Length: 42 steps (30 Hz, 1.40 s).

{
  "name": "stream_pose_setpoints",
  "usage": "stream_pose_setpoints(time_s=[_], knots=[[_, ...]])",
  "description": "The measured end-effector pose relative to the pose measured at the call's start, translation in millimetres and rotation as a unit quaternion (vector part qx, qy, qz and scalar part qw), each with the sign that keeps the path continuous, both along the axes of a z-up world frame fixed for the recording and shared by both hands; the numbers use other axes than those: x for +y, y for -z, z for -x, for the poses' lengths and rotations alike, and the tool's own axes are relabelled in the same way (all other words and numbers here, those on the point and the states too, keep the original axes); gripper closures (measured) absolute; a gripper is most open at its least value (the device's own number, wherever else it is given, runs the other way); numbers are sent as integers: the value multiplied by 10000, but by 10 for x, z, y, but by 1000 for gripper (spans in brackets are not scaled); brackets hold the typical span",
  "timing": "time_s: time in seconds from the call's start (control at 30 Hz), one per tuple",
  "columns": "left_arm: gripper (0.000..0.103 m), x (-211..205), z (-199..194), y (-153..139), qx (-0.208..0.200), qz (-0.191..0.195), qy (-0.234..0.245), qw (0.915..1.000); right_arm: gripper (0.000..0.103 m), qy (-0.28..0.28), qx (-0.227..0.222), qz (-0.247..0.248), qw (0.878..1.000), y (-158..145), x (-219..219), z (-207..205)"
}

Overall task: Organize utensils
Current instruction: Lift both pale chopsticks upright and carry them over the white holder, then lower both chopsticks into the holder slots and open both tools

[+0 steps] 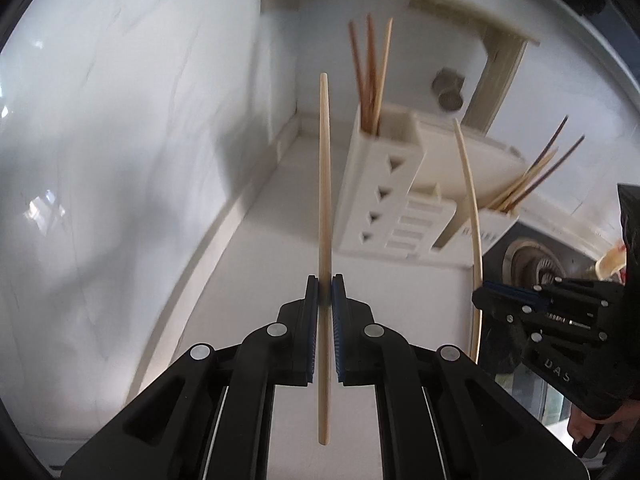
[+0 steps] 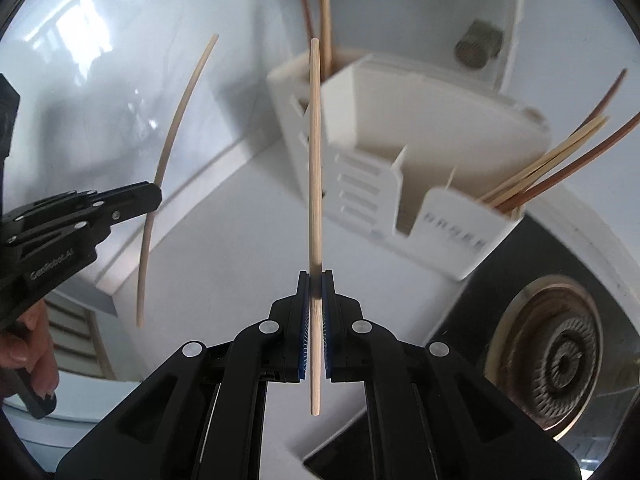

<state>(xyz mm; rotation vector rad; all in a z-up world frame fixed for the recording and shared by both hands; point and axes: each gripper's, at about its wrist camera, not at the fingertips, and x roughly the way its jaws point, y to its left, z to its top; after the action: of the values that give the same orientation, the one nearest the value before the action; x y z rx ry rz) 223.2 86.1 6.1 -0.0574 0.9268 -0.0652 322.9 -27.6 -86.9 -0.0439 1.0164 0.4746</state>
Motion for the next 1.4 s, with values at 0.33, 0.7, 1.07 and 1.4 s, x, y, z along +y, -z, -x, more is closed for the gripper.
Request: stream_pose_setpoints(time_s=[0.33,0.7,1.07,1.4], knots=[[97,-162,-170,-496,-1090,359,165,9933,96,187,-1050,-247,9940,-516,-215,-102],[97,-351,-375,-760,-1686,562,234,9838,96,688,-1585,-532,9835,-749,-524,-342],[97,-435,-657,-882,-2272,647,342,9711,96,1102,-2132,-808,9674,-900,-794,-474],[97,-401,-921,-789,-2535,982,428,9614,96,1311,-2282,-1066,9589,-783,-928,-610]])
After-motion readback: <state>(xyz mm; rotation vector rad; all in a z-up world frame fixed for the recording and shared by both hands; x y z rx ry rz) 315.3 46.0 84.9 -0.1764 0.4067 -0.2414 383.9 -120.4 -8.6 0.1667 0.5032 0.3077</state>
